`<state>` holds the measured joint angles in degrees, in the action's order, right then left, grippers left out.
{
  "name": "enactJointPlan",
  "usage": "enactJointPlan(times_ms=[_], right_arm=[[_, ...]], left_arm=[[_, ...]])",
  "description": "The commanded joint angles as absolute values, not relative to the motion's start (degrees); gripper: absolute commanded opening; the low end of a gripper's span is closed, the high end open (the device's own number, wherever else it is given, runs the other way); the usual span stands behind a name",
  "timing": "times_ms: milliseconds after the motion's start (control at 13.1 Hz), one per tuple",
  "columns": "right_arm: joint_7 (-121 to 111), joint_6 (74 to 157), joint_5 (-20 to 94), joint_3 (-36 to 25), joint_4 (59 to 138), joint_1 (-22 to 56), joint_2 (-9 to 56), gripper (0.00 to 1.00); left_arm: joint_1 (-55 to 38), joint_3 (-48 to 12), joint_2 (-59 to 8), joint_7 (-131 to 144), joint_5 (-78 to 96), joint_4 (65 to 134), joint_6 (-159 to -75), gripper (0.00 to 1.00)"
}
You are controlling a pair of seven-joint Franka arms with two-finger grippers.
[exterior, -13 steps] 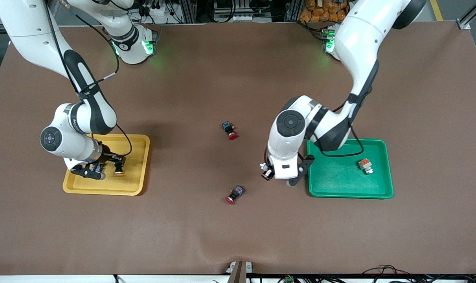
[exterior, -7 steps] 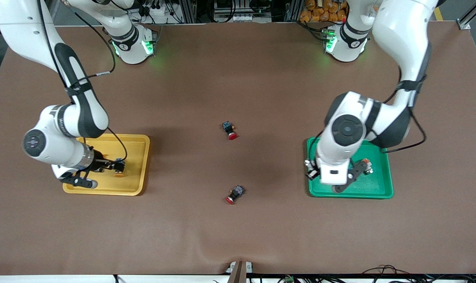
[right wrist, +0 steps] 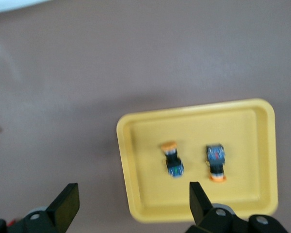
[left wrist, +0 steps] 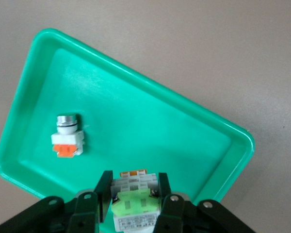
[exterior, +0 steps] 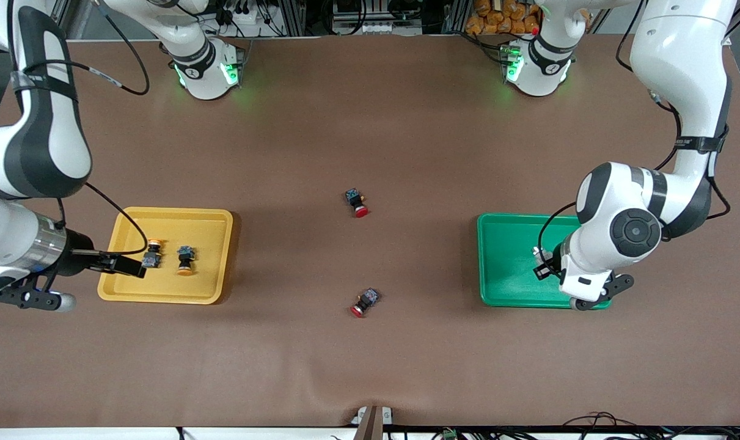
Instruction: Place green and yellow buttons in trays
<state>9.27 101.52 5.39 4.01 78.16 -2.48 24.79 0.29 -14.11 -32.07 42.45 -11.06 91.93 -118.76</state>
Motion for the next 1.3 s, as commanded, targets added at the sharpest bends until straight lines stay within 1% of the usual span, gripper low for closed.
enactJointPlan(times_ms=[0,77,153,230,306,383,459,613,766,842,995,1225], right_arm=[[8.79,95.90,4.83,6.24,70.96,-4.31,24.43,1.00],[8.79,91.36,4.66,6.15,69.01,-4.31,24.09,1.00],[8.79,86.53,4.48,5.80,66.04,-4.13,23.21,1.00],[8.96,81.96,4.57,5.02,64.96,-3.70,20.94,1.00],[9.05,79.65,4.66,3.88,65.04,-3.26,17.70,1.00],[9.23,78.41,4.75,1.78,67.21,-2.29,14.53,1.00],[9.14,79.09,5.01,-0.07,71.15,-1.33,10.85,1.00],[8.88,81.02,5.19,-0.70,80.28,-1.14,3.47,1.00],[8.53,85.41,4.75,-0.35,89.69,-1.40,-3.83,1.00],[6.79,86.47,3.70,-0.09,91.82,-1.41,-5.61,1.00],[5.27,86.31,2.11,0.70,92.81,-1.49,-5.98,1.00],[5.10,86.05,2.11,0.70,92.29,-1.59,-5.45,1.00]], left_arm=[[0.70,-14.77,-35.32,41.22,-10.20,92.11,-122.86,0.00],[0.79,-14.77,-35.85,41.13,-10.20,92.20,-123.04,0.00],[0.79,-14.77,-36.29,40.78,-10.28,92.28,-123.13,0.31],[0.79,-14.77,-36.73,40.69,-10.11,92.29,-123.31,0.77],[0.79,-14.77,-36.56,40.87,-10.02,92.37,-123.31,1.00],[0.79,-14.77,-36.21,40.78,-10.02,92.46,-123.14,1.00],[0.79,-14.77,-35.51,40.69,-10.02,92.46,-122.70,1.00],[1.14,-14.77,-32.80,40.43,-10.02,92.20,-122.35,1.00],[1.49,-14.77,-29.81,39.82,-9.93,91.32,-119.11,1.00],[2.54,-14.85,-28.32,39.81,-10.02,90.71,-117.61,1.00],[3.25,-14.85,-25.24,37.11,-9.93,90.44,-116.20,1.00],[3.34,-14.85,-24.18,32.09,-9.84,86.50,-111.03,1.00]])
